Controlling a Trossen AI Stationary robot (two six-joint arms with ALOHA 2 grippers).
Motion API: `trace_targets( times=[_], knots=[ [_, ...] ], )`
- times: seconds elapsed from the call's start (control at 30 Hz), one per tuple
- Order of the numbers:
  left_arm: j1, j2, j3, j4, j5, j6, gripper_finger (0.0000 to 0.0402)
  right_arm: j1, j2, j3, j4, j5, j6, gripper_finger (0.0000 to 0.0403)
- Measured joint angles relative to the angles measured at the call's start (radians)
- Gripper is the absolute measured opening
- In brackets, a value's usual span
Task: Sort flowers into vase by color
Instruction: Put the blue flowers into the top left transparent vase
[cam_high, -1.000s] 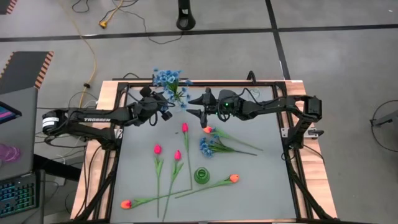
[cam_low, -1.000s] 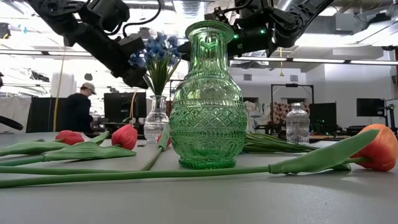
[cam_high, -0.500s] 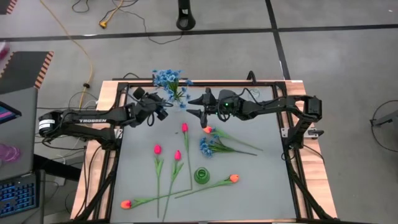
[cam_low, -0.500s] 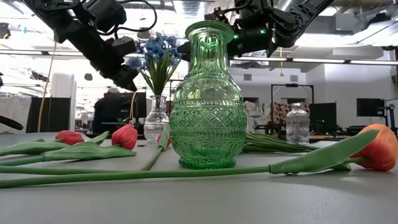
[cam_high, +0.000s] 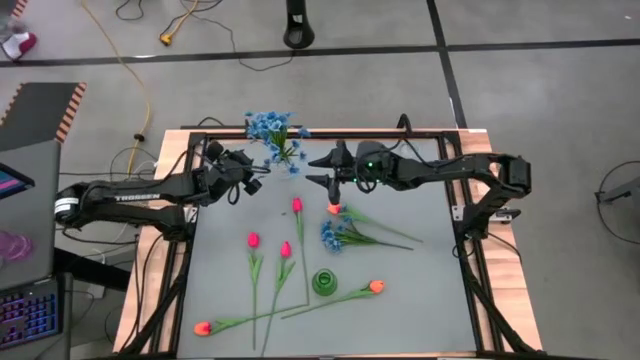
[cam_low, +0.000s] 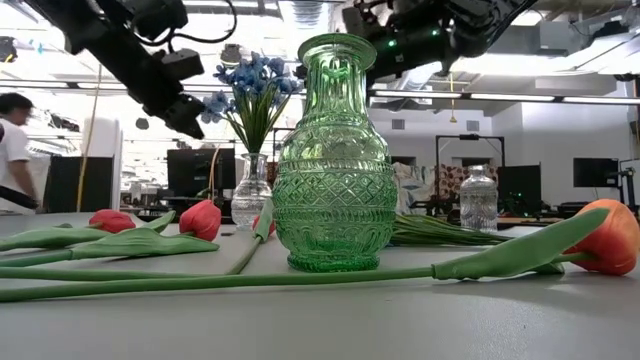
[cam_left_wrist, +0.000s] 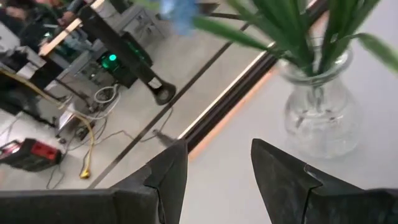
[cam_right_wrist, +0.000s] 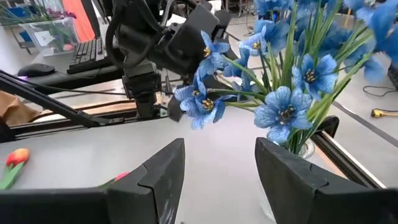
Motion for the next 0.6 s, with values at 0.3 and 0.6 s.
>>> trace_targets(
  times=[0.3,0.6],
  knots=[
    [-0.040,-0.191,0.000,-0.224,0.113,-0.169,0.0167,0.010,-0.174,0.000,-0.293,0.000,0.000,0.0223],
    [-0.181,-0.258,-0.014,-0.211,0.366,-0.383,0.0167,0.108,-0.292,0.000,-0.620,0.000,0.098,0.0223]
  ],
)
